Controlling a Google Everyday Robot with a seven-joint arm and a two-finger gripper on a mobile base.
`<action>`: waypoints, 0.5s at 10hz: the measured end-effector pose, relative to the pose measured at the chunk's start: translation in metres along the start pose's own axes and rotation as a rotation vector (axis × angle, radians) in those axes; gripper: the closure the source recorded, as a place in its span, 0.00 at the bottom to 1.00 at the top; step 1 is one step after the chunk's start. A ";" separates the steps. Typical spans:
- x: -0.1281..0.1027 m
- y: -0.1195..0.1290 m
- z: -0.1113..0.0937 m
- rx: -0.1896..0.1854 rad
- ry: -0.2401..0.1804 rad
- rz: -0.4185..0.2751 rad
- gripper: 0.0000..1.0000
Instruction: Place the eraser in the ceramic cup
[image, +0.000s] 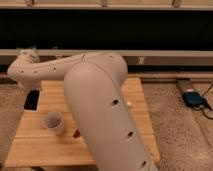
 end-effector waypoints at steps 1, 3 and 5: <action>0.004 0.002 -0.017 -0.007 -0.035 -0.015 1.00; 0.013 -0.002 -0.036 -0.012 -0.081 -0.019 1.00; 0.031 -0.019 -0.055 -0.010 -0.128 -0.004 1.00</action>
